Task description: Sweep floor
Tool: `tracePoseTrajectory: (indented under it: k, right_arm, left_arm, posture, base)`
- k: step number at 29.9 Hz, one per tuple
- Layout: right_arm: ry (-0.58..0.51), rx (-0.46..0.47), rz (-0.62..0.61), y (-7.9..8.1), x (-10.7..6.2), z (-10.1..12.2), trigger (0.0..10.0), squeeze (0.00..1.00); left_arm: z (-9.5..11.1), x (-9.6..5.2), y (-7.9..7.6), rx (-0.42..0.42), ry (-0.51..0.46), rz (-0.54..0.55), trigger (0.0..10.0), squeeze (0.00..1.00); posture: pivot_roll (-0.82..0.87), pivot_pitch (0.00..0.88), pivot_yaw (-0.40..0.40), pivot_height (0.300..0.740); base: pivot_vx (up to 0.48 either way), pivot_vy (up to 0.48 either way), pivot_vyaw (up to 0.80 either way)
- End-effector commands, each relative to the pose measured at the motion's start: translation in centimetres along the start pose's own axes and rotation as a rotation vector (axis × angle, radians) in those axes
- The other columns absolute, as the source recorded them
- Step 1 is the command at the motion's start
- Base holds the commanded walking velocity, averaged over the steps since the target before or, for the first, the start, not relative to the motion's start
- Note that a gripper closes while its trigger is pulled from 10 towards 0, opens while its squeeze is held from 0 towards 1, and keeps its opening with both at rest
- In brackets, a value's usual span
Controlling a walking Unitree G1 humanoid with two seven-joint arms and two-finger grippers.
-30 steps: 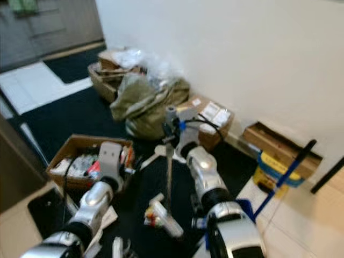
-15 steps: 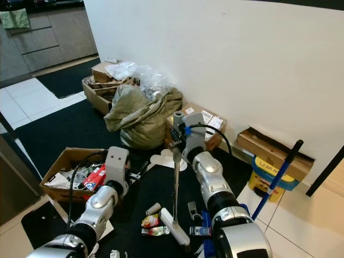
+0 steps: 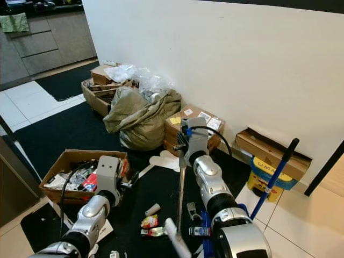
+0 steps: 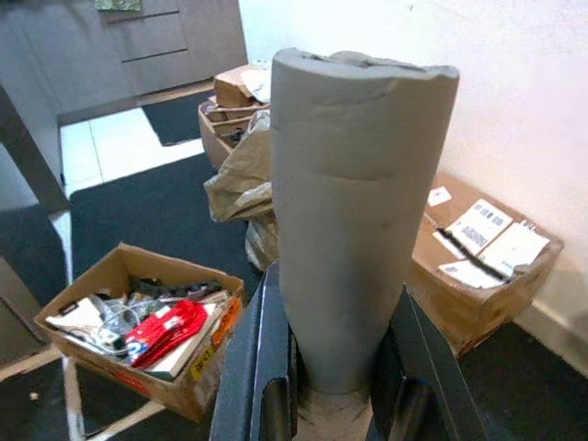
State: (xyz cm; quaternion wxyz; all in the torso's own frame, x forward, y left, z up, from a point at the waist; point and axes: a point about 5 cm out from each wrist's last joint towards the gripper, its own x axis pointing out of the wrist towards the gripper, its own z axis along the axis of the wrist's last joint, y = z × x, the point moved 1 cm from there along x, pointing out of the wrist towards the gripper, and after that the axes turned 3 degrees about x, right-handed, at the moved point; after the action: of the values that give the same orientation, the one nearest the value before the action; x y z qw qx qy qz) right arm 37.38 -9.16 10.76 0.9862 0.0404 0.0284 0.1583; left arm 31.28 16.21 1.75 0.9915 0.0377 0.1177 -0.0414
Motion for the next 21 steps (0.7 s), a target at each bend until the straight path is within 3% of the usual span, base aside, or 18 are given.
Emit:
tracePoseTrajectory:
  k: [1,9,11,19,21]
  right_arm:
    - [-0.027,0.003,-0.012,0.0,0.4,0.9,10.0,0.00]
    - [-0.012,-0.031,-0.064,0.0,0.4,0.6,10.0,0.00]
    - [0.027,-0.021,-0.094,0.3,0.4,-0.1,10.0,0.00]
    - [-0.019,-0.006,-0.111,0.7,0.4,0.1,10.0,0.00]
    - [-0.085,-0.041,-0.154,0.6,0.4,0.8,10.0,0.00]
  left_arm:
    - [-1.3,-0.6,0.9,-0.020,0.056,0.040,10.0,0.00]
    - [-2.8,-1.4,1.6,-0.025,0.124,0.068,10.0,0.00]
    - [-4.0,-2.1,1.9,-0.015,0.178,0.076,10.0,0.00]
    - [-5.3,-2.9,2.1,-0.004,0.232,0.078,10.0,0.00]
    - [-5.8,-3.3,1.7,0.009,0.253,0.062,10.0,0.00]
  posture:
    - [-0.05,0.037,-0.010,0.740]
    - [-0.05,0.042,-0.010,0.740]
    - [-0.05,0.047,-0.009,0.740]
    - [-0.05,0.055,-0.014,0.740]
    - [-0.05,0.076,-0.019,0.740]
  base:
    - [0.000,0.000,0.00]
    - [0.000,0.000,0.00]
    - [0.000,0.000,0.00]
    - [0.000,0.000,0.00]
    - [0.000,0.000,0.00]
